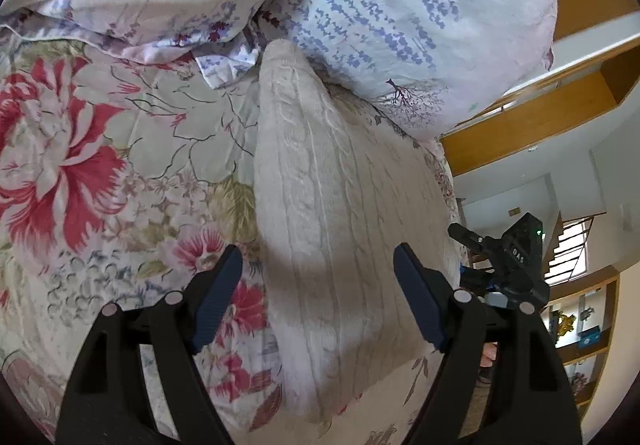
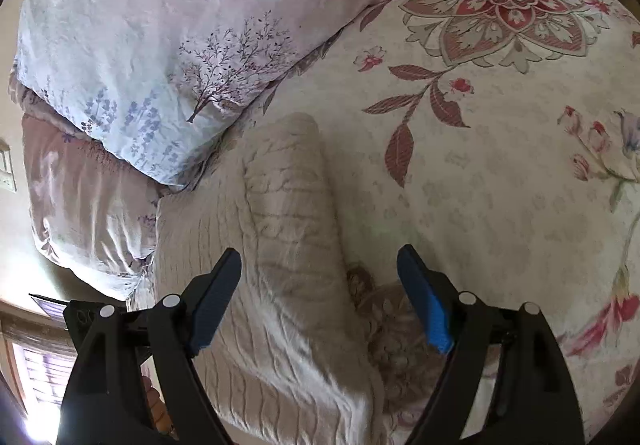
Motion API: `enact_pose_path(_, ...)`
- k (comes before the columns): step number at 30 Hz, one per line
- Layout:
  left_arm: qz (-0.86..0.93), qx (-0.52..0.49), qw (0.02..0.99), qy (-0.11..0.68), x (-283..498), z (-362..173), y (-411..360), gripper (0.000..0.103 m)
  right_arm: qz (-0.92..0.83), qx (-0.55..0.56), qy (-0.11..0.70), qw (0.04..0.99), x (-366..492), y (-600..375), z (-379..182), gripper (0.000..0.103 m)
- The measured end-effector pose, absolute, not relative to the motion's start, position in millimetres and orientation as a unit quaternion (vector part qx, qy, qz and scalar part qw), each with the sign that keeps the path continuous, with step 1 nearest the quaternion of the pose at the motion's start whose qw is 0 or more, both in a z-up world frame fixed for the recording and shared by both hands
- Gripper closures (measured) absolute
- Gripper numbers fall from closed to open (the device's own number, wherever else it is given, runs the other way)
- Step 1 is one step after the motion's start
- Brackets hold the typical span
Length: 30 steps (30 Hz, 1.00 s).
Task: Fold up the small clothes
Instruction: 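Close both grippers on the end of the folded sweater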
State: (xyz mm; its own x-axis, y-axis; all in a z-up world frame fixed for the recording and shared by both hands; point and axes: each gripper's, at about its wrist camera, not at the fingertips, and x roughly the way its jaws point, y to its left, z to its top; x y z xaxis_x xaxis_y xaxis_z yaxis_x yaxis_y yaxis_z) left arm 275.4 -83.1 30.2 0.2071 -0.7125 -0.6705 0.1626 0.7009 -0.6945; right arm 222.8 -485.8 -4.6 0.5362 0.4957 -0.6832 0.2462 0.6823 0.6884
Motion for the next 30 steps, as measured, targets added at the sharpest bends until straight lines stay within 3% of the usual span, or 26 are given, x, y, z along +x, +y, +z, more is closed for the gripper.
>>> enact_pose_path(9, -0.310, -0.280, 0.711, 0.566, 288, 12, -90, 0.027, 0.123, 0.419, 0.462, 0.772, 232, -484, -14, 0.021)
enact_pose_path(12, -0.318, -0.293, 0.703, 0.565, 292, 8, -95, 0.029, 0.149, 0.426, 0.464, 0.763, 237, -477, -19, 0.029)
enact_pose_path(19, -0.320, -0.299, 0.703, 0.560, 296, 7, -103, 0.031, 0.164, 0.414, 0.456, 0.771, 238, -465, -20, 0.036)
enact_pose_path(22, -0.319, -0.303, 0.700, 0.562, 297, 3, -107, 0.041, 0.168, 0.422, 0.450, 0.769, 235, -465, -23, 0.044)
enact_pose_path(23, -0.321, -0.304, 0.700, 0.562, 297, 2, -112, 0.045, 0.176, 0.427, 0.452, 0.763, 235, -465, -26, 0.058)
enact_pose_path(26, -0.329, -0.300, 0.706, 0.551, 293, 6, -114, 0.059, 0.188, 0.442, 0.443, 0.757, 231, -466, -29, 0.069)
enact_pose_path(30, -0.341, -0.289, 0.715, 0.537, 285, 18, -114, 0.066, 0.201, 0.437, 0.421, 0.769, 221, -460, -14, 0.072)
